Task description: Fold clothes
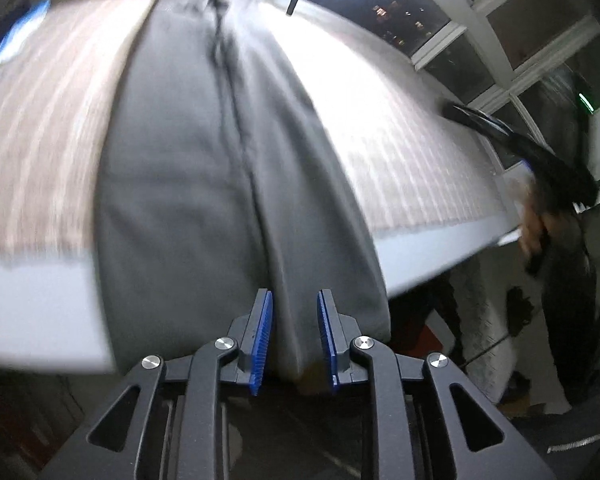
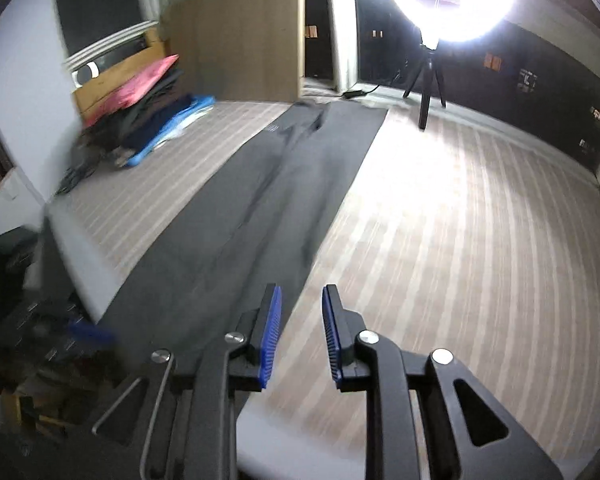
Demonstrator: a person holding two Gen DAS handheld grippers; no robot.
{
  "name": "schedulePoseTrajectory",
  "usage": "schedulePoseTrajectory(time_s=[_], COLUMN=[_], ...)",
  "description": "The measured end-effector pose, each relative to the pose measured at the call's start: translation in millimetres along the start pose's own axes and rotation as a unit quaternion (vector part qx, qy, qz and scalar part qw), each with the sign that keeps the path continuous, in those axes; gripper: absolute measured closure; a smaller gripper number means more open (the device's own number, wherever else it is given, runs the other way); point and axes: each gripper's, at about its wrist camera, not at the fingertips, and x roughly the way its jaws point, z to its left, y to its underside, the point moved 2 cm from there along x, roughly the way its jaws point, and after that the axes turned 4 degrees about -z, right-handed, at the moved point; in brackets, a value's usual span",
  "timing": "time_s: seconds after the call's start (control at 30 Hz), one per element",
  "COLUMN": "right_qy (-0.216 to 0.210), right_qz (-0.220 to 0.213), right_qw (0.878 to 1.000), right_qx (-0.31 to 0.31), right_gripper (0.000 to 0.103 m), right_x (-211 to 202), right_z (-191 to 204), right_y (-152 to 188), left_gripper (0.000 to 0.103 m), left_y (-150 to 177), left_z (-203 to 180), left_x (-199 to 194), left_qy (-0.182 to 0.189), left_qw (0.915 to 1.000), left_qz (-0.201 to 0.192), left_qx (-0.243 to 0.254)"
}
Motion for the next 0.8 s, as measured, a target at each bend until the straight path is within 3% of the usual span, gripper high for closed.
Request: schedulePoseTrajectory(time_s=[0.13,0.27,0.4,0.43,0.47,0.5,0.6,0.67,0.73,0.8], right_qy=[-0.042,-0.082,-0.114,-0.125,-0.125,-0.12,-0.102,-0.104,-0.106,-0.117], right_qz=[0.047,0.083,0.113,0.103,0.114,0.118,0.128,0.107,0.085,0.062], right_qw=[0.997,0.988,0.98,0.98,0.98,0.98,0.982,0.982,0.982,0.98], right_qx=[0.054,0.1,0.119,0.116,0.108,0.104,0.092,0.112,0.133,0.149], right_gripper=[0.081,0.081,0.08,0.085,0.097,0.1,0.099,0.088,0.056,0.051], right_x=[94,169,207,210,211,209,204,202,200,205], right_z=[-37,-52,-61,-62,-63,-68,-84,-92,-101,-108], right_y=[-48,-65,-64,-67,-67,-68,-69,-81,-93,-106], left_gripper=[0.078,0.078,0.078,0.078,0.078,0.078,0.078,0.078,0.078,0.078], left_y=[-67,-118,-134,-137,-139,-139,-146,-156,-171,-186], left_z=[10,38,57,59,62,62,59,55,51,49], left_x=[28,66,87,91,95,96,89,84,85,93], left_qy=[-0.043,-0.068,-0.072,-0.073,-0.073,-0.075,-0.088,-0.094,-0.09,-0.088], left_qw=[0.9987,0.9973,0.9971,0.997,0.9969,0.9966,0.9953,0.9945,0.9942,0.9937], left_qz=[-0.004,0.006,0.017,0.018,0.019,0.021,0.017,0.006,-0.005,-0.006], left_qx=[0.027,0.024,0.018,0.019,0.021,0.024,0.037,0.047,0.059,0.069])
